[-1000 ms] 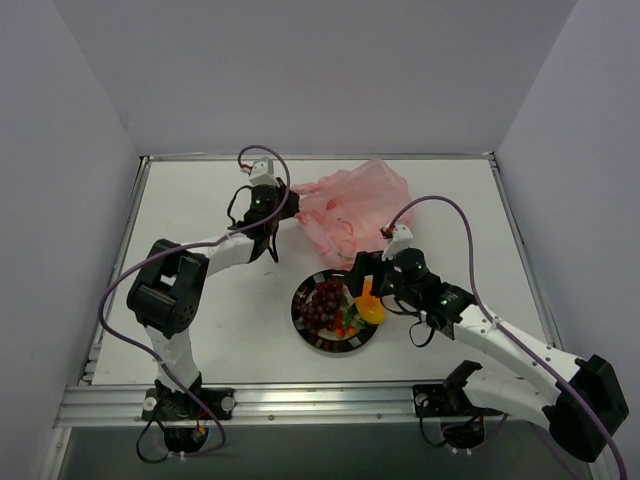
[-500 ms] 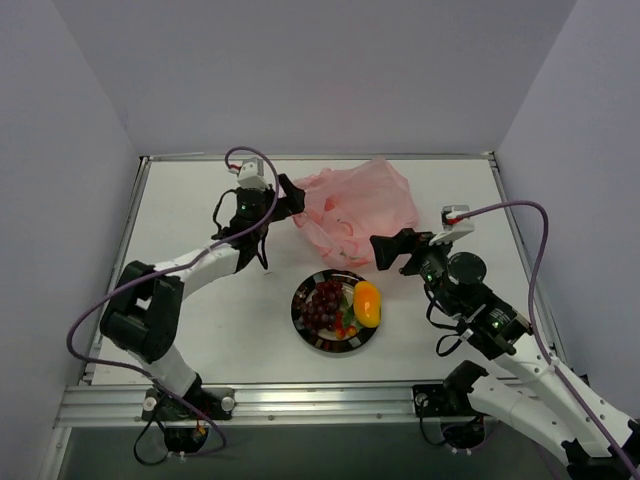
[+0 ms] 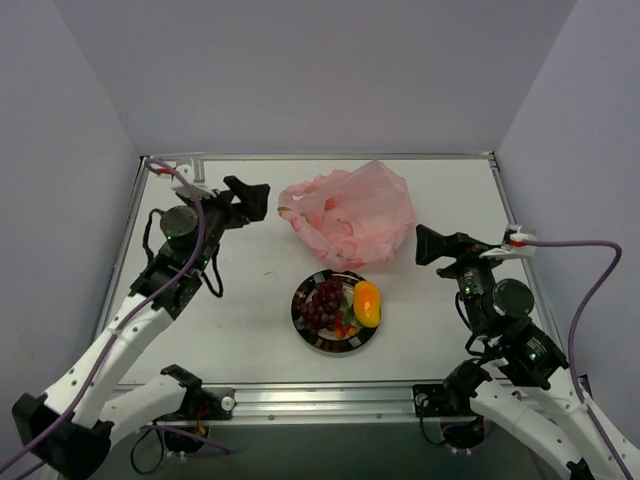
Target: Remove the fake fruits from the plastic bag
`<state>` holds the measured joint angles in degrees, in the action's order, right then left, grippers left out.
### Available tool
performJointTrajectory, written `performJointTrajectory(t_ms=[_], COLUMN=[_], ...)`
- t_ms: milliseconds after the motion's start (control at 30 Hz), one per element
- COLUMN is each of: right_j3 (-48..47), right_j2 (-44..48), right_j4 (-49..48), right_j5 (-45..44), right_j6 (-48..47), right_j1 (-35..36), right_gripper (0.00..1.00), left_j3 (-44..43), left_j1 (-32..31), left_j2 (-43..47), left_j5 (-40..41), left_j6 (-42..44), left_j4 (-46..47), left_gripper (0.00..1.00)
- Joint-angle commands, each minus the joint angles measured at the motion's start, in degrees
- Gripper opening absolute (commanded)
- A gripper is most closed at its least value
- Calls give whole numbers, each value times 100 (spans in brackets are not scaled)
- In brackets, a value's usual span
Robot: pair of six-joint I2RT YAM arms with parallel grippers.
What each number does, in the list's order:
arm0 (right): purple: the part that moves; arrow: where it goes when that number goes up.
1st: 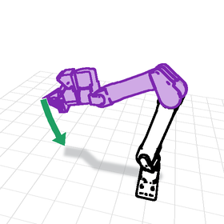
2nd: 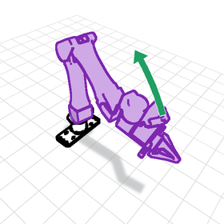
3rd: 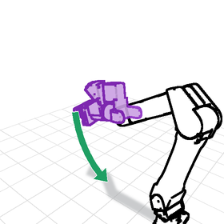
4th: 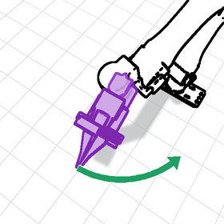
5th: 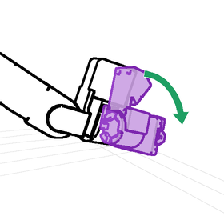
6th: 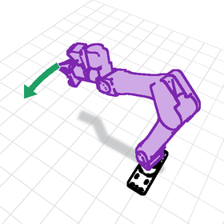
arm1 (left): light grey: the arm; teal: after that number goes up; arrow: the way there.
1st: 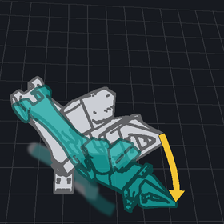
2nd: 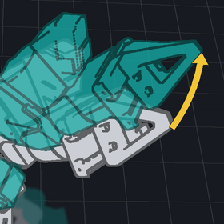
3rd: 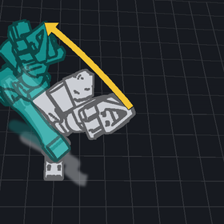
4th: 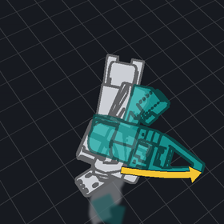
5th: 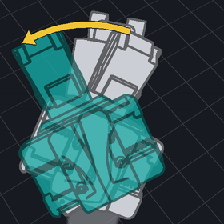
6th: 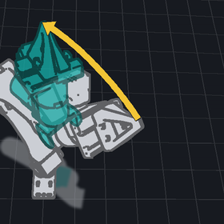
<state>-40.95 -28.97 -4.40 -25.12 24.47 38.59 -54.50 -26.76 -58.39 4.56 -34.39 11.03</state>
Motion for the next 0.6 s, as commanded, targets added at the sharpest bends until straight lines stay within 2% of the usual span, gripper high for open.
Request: performJointTrajectory(t_ms=[0, 200, 367, 567], right_j3=[-221, 8, 78, 131], right_j2=[356, 436, 331, 208], right_j4=[-26, 27, 54, 89], right_j5=[-642, -704, -731, -757], right_j6=[93, 207, 295, 348], right_j1=[-27, -27, -27, -36], right_gripper=[100, 100, 100, 100], left_j3=[-454, -606, -404, -131], left_j1=[-83, -83, -75, -75], left_j2=[731, 1654, 2068, 2227], left_j5=[-7, -25, 133, 71], left_j6=[485, 1092, 1329, 1400], left_j4=[-1878, -3473, -3871, -3792], left_gripper=[94, 94, 94, 94])
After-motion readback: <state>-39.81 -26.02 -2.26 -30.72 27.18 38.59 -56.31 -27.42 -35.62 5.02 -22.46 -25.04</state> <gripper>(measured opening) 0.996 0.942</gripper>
